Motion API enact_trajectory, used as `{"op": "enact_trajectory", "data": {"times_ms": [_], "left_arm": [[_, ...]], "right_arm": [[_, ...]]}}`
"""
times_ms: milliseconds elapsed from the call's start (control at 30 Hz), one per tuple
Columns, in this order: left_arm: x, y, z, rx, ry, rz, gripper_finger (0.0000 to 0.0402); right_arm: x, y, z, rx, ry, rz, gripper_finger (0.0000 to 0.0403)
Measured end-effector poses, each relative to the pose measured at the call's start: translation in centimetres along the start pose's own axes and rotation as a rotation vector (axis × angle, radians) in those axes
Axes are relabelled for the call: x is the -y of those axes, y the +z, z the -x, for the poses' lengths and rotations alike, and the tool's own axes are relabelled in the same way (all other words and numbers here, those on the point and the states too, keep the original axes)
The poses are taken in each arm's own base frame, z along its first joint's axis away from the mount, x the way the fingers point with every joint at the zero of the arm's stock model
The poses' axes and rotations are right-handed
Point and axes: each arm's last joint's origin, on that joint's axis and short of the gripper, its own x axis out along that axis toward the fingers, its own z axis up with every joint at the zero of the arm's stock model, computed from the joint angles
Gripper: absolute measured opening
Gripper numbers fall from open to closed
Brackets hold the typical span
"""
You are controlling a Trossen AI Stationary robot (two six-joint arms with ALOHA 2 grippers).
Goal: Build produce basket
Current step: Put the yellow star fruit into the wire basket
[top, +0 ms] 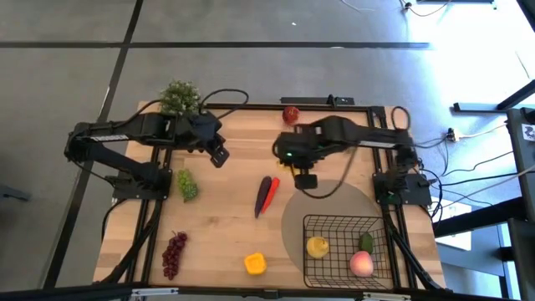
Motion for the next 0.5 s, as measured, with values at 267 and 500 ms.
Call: {"op": "enact_trajectory", "data": {"times_ms": [267,500], "left_arm": [[0.2,-0.1,0.1,0.003,-0.003,0.042,0.0000],[0.6,-0.3,0.3,0.003,-0.027,0.075,0.0000]], "right_arm": [[-3.5,-3.6,6.9,0.163,0.162,-0.020,0.0000],[-6.8,-7.5,10.0,0.155,0.350,-0.086,0.0000]]}}
